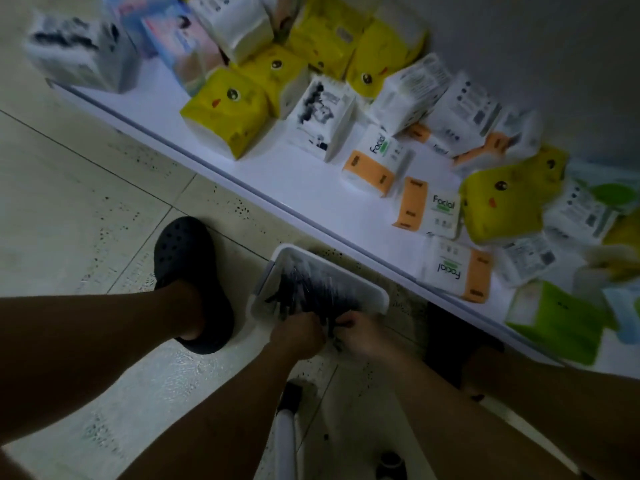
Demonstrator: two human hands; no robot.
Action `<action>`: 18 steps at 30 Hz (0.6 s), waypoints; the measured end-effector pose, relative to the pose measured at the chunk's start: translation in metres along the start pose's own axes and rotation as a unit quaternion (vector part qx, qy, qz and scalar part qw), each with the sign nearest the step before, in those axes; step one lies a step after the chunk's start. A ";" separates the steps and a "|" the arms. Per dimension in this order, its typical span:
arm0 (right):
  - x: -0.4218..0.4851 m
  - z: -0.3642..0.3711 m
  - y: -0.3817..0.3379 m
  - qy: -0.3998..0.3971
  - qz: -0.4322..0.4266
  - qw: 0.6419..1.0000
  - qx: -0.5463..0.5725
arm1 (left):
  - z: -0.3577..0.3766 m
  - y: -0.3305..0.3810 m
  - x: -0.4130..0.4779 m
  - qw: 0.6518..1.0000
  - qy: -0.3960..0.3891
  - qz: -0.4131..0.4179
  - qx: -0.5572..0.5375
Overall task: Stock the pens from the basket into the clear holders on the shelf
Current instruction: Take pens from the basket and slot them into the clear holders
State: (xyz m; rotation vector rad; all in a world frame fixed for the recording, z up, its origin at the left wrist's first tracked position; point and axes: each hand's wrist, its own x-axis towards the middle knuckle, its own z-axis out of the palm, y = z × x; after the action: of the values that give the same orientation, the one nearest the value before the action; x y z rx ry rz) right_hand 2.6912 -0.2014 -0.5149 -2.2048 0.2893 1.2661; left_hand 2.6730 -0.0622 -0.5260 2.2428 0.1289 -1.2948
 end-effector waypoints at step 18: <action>0.027 0.035 0.009 0.016 0.028 0.999 0.004 | -0.014 -0.011 -0.006 0.944 0.128 -0.059 -0.298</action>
State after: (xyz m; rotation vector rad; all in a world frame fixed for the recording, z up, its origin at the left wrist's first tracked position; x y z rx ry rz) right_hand 2.6761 -0.1863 -0.5543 -2.2271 0.3700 1.2578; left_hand 2.6770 -0.0444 -0.5203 1.8718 0.6666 -0.8549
